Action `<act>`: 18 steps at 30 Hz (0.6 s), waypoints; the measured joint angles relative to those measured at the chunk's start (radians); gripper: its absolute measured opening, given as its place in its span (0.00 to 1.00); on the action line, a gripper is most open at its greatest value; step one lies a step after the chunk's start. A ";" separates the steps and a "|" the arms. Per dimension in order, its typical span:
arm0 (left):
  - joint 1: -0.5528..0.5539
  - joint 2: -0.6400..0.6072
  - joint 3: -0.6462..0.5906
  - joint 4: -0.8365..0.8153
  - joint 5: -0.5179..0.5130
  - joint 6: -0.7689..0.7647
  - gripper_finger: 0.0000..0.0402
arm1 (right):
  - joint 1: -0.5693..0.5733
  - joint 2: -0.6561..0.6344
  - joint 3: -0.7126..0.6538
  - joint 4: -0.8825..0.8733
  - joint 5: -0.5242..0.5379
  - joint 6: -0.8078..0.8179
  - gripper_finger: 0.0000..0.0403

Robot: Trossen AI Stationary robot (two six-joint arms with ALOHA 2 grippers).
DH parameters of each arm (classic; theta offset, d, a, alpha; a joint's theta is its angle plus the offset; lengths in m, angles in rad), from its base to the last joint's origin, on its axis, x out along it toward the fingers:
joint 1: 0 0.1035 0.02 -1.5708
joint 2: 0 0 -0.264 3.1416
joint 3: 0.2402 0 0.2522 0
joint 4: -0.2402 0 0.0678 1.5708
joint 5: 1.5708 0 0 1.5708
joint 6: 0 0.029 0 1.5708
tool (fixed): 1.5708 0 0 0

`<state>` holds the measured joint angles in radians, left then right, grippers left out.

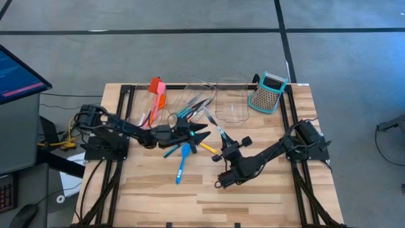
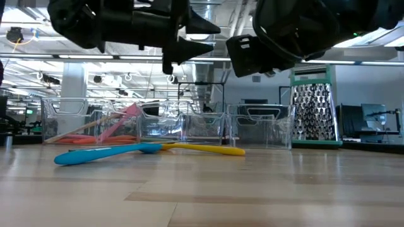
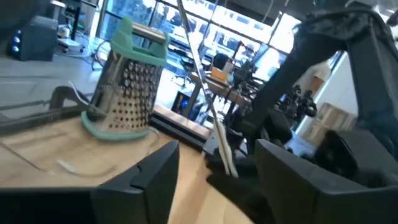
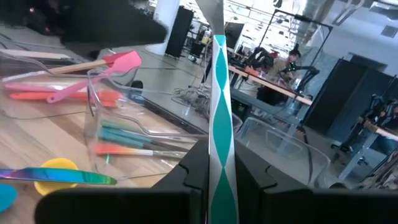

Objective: Pick & Place Kitchen Items
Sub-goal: Put the white patterned knife into the middle transparent bin

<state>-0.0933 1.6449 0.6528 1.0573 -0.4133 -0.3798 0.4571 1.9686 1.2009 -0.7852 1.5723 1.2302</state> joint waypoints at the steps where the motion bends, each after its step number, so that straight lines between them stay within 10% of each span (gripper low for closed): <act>1: 0.005 0.001 0.005 0.000 0.000 -0.001 0.52 | -0.001 0.000 0.000 0.008 0.000 -0.016 0.08; 18: 0.042 0.005 0.047 0.054 0.002 -0.020 0.63 | -0.016 0.000 0.000 0.125 -0.001 -0.193 0.08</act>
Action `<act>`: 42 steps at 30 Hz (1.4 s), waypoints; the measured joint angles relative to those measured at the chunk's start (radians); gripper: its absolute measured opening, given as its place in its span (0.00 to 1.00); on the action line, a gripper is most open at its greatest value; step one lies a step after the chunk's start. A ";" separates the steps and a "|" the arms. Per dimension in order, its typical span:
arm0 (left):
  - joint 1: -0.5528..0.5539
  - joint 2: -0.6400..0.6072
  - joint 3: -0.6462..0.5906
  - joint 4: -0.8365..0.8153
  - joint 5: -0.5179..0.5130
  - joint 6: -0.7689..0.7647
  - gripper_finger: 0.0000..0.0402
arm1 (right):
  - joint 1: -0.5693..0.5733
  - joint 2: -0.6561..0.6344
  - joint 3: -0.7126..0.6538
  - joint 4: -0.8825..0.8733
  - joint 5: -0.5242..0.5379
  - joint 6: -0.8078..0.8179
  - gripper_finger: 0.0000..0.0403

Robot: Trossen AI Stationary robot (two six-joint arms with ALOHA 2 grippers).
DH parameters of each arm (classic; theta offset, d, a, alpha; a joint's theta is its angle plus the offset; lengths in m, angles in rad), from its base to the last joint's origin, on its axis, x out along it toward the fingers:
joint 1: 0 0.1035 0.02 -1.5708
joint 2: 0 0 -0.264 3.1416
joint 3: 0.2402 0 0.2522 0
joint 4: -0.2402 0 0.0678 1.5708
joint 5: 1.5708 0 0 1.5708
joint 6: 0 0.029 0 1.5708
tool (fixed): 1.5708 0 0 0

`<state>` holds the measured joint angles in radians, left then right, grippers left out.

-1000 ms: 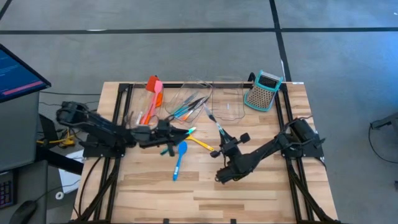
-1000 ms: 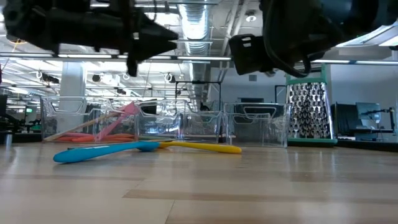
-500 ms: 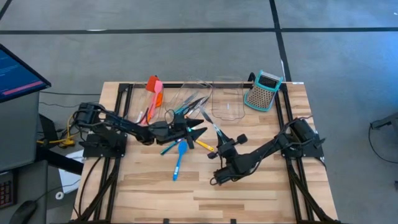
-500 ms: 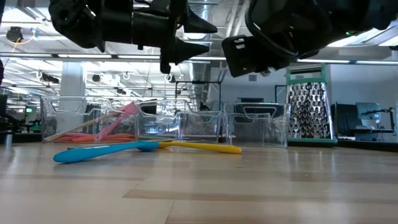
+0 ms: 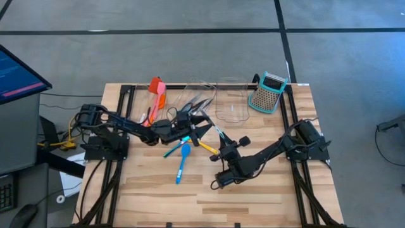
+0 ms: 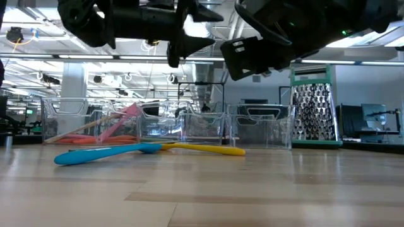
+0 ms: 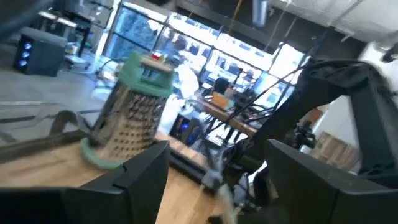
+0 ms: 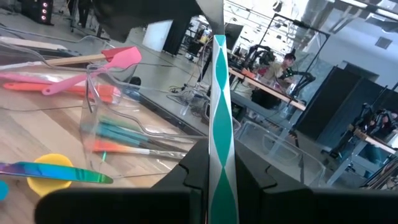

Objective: Pick & Place Kitchen Items
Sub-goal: Put the white patterned knife into the middle transparent bin

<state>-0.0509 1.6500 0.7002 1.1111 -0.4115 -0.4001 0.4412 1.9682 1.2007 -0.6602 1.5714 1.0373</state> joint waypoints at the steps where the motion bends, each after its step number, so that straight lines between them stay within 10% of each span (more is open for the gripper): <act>1: 0.000 0.003 0.010 0.003 0.011 0.004 0.63 | 0.000 0.000 0.000 0.001 0.000 0.000 0.08; 42: 0.013 0.107 0.078 -0.004 0.016 0.006 0.46 | 0.004 0.000 0.000 0.017 -0.001 0.001 0.08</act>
